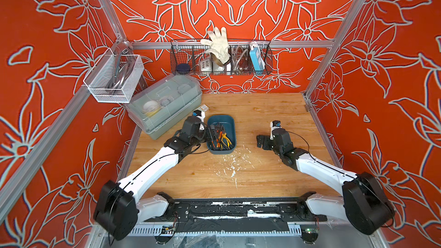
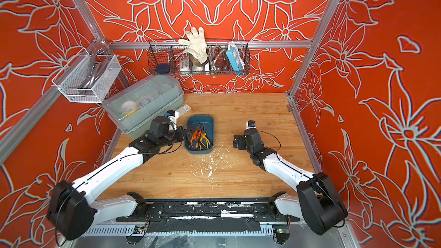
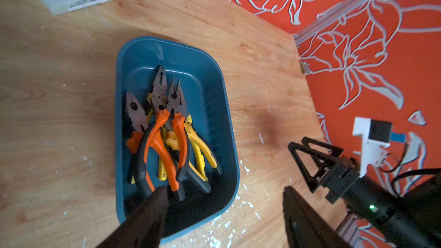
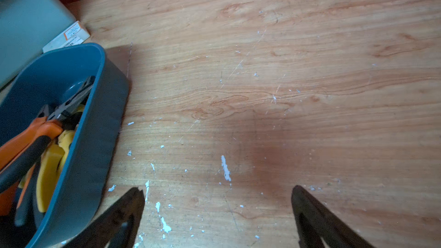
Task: Take the pliers out of the storage box
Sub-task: Pick up the pliers from the storage box.
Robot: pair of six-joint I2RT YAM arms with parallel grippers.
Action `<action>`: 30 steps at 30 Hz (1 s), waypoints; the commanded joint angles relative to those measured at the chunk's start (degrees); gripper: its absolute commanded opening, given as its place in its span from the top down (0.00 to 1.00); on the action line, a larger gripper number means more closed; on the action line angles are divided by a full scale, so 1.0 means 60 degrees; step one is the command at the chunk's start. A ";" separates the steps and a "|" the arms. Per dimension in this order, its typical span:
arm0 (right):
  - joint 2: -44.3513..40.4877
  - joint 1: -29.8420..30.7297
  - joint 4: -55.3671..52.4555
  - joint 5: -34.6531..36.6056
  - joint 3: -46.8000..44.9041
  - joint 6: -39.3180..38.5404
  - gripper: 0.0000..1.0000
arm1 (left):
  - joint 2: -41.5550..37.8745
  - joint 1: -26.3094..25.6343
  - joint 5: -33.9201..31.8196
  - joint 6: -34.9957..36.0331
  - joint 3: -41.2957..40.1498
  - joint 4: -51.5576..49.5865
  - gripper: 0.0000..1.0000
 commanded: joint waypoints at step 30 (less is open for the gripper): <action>0.1083 0.0089 -0.0183 -0.1476 0.0795 -0.0340 0.02 | 0.4850 -0.0337 -0.2162 0.2119 0.2987 -0.2942 0.57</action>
